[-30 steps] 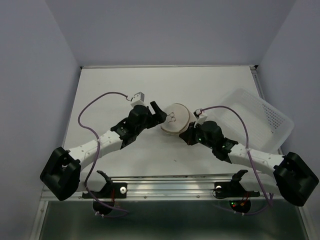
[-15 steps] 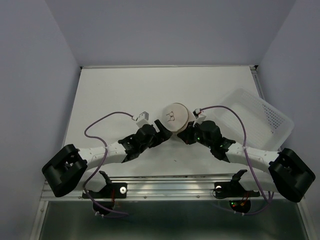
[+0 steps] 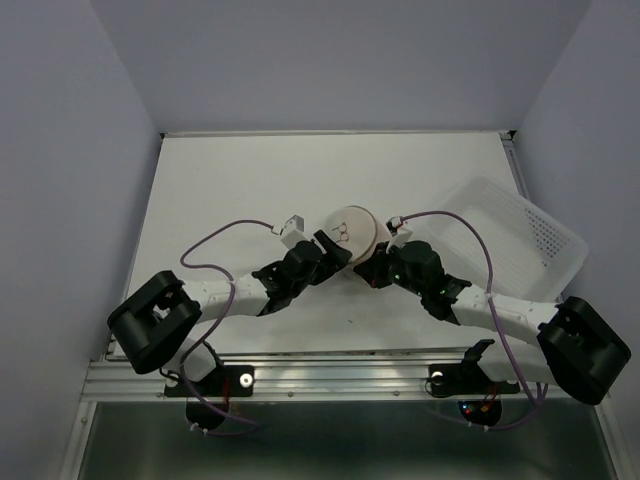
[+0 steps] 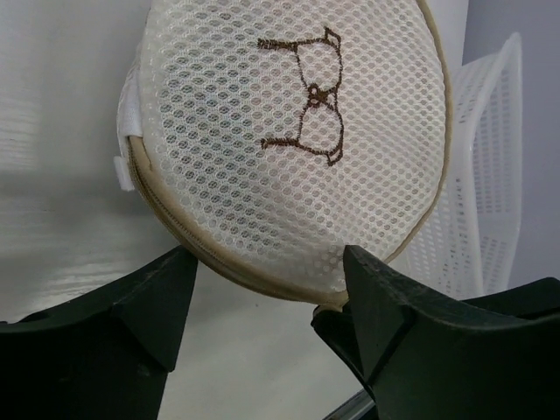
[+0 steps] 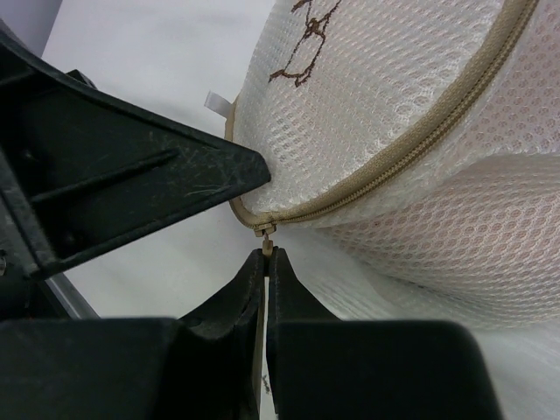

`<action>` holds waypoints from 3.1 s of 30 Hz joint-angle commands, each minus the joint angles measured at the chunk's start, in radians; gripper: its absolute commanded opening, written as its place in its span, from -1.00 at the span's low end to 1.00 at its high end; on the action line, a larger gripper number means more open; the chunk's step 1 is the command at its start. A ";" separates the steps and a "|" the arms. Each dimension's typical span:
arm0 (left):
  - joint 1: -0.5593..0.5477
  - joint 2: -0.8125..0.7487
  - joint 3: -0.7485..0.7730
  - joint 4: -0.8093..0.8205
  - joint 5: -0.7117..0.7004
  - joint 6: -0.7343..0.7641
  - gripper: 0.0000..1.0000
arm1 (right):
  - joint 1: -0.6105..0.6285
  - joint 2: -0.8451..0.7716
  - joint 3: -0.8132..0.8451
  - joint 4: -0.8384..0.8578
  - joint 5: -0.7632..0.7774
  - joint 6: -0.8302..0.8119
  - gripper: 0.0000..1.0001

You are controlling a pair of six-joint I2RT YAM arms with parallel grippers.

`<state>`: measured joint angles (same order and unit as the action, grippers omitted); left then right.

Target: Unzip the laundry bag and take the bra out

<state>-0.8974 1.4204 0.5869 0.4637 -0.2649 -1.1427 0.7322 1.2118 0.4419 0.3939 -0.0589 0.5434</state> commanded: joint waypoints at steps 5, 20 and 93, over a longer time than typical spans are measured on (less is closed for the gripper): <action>-0.003 0.084 0.054 0.092 0.052 -0.020 -0.34 | -0.002 -0.021 -0.006 0.053 -0.012 0.001 -0.99; 0.037 -0.193 -0.111 -0.111 0.003 0.084 -1.00 | -0.011 -0.248 -0.042 -0.150 0.338 -0.097 -0.98; 0.264 -0.472 -0.162 -0.315 0.213 0.337 -1.00 | 0.033 0.251 0.176 0.076 -0.040 -0.352 -0.98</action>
<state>-0.6373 0.9718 0.4397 0.1555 -0.0376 -0.8272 0.7609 1.5501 0.6201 0.4335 -0.1768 0.2085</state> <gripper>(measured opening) 0.052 0.034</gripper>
